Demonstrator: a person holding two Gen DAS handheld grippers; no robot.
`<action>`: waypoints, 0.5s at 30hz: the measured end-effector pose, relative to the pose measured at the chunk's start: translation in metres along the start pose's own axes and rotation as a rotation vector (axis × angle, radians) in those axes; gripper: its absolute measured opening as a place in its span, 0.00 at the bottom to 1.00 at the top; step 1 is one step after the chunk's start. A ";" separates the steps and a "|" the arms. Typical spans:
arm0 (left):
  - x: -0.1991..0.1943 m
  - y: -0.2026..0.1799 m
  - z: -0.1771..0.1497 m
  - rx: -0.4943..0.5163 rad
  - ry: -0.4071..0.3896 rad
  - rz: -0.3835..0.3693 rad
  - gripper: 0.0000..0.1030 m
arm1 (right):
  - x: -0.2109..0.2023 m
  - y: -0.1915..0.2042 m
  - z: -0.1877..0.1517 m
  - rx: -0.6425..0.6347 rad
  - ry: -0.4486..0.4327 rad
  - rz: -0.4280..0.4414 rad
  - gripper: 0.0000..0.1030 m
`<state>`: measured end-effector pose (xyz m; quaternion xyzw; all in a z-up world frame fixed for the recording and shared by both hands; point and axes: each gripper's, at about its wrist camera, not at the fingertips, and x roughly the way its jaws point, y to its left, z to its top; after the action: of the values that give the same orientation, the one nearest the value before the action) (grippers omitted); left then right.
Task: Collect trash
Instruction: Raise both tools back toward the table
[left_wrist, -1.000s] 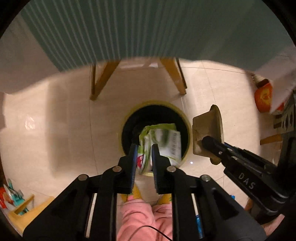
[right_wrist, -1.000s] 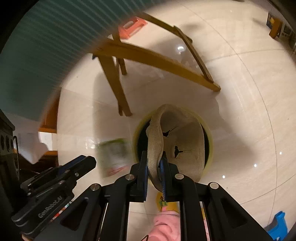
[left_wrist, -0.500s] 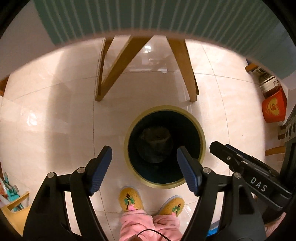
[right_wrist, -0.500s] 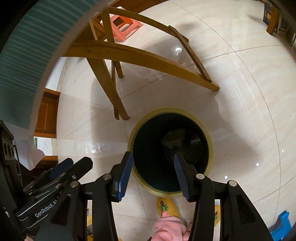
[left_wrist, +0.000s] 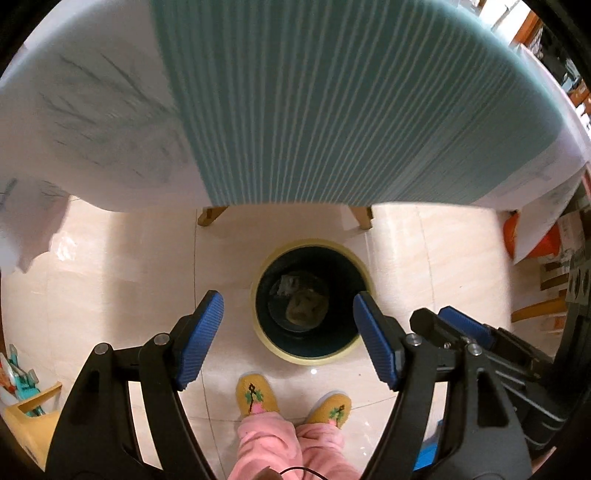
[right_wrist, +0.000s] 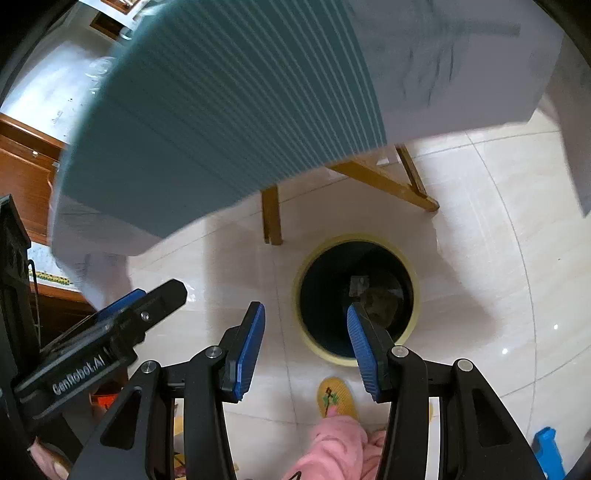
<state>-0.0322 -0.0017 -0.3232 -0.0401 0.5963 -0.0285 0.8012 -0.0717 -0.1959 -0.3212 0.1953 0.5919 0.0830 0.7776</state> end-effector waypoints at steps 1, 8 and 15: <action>-0.009 0.001 0.002 -0.006 -0.003 -0.002 0.68 | -0.011 0.005 0.000 -0.004 -0.003 -0.001 0.46; -0.102 -0.003 0.015 0.026 -0.042 0.061 0.68 | -0.099 0.048 -0.006 -0.051 -0.038 0.011 0.46; -0.198 -0.007 0.028 0.083 -0.105 0.064 0.68 | -0.185 0.095 -0.001 -0.136 -0.113 0.008 0.46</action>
<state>-0.0621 0.0104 -0.1256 0.0107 0.5528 -0.0256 0.8328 -0.1160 -0.1753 -0.1194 0.1486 0.5394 0.1152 0.8208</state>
